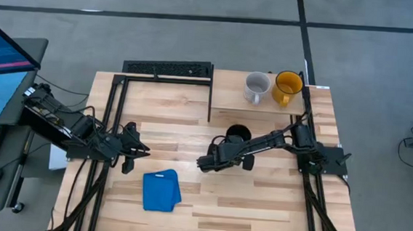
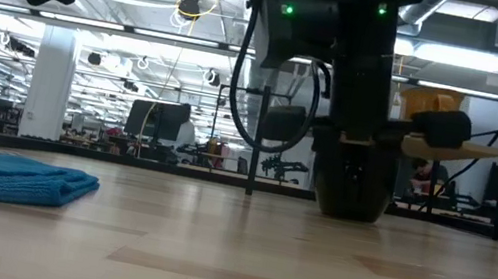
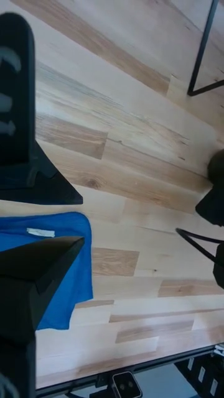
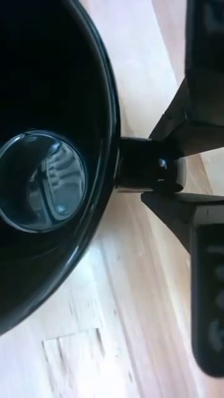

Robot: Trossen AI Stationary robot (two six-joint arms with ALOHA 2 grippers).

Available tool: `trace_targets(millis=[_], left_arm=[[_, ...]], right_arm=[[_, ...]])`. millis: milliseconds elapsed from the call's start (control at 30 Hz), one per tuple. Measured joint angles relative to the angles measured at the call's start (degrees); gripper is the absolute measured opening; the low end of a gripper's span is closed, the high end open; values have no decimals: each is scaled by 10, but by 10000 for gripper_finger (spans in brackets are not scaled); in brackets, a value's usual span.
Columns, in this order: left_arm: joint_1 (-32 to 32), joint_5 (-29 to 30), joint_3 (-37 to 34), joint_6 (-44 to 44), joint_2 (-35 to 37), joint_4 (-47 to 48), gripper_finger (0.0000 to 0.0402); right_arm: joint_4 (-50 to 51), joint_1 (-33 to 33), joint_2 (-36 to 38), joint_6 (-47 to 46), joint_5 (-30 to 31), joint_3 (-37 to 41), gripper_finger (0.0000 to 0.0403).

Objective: Stack small to large cups/mugs on shelf
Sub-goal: Put the black mug on the shelf

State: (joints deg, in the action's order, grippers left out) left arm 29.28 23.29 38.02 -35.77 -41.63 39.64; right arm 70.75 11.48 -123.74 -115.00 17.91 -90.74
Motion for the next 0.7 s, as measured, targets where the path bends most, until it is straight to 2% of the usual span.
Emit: trace_targets(millis=[133,467,700], left_arm=[[0,0,0,0,0,3,82],[0,-2,0,0,0,10,82],[0,-2,0,0,0,10,82]], right_arm=[[2,-5,0,0,1,0,99],[17,-8,0,0,2,0,132],[17,-8,0,14,1,0,133]])
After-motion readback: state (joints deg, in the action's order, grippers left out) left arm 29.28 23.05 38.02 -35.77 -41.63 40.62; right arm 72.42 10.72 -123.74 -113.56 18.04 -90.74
